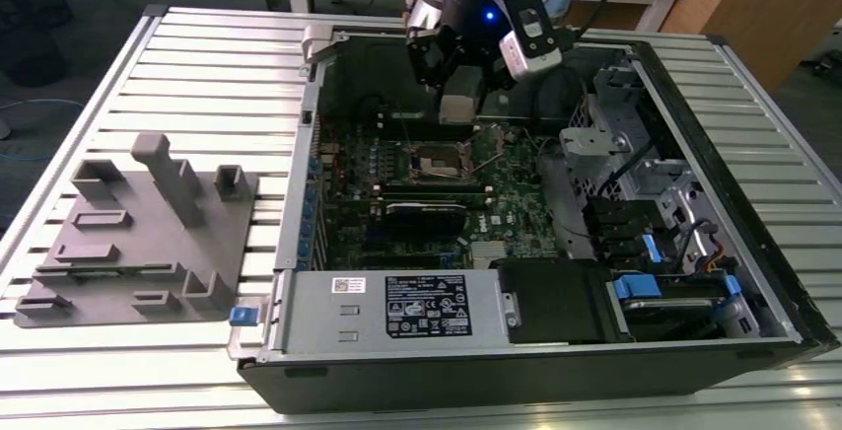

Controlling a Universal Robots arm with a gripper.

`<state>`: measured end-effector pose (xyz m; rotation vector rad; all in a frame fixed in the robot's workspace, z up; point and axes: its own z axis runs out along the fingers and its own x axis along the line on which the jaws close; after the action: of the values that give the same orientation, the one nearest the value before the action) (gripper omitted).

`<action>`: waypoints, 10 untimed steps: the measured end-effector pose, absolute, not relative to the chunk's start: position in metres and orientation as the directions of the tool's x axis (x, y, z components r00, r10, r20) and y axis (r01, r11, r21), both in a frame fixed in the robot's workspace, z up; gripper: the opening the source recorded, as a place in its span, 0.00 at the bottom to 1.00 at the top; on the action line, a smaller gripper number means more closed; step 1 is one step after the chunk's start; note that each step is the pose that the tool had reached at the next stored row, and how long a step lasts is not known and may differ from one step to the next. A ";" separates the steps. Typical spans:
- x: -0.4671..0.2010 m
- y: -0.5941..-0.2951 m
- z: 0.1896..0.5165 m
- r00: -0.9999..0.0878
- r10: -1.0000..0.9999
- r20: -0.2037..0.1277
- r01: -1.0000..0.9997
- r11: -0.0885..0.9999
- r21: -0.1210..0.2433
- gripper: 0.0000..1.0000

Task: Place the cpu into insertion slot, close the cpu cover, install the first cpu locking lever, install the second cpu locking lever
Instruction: 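Place the cpu into insertion slot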

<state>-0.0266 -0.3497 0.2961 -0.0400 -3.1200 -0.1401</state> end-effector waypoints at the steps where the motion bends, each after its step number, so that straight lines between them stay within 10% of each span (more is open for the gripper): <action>1: -0.027 -0.350 0.295 -1.000 0.025 0.019 0.026 0.996 0.089 0.54; 10: -0.027 -0.350 0.285 -1.000 0.025 0.019 0.026 0.996 0.089 0.54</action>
<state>-0.0266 -0.3497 0.2848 -0.0400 -3.1200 -0.1401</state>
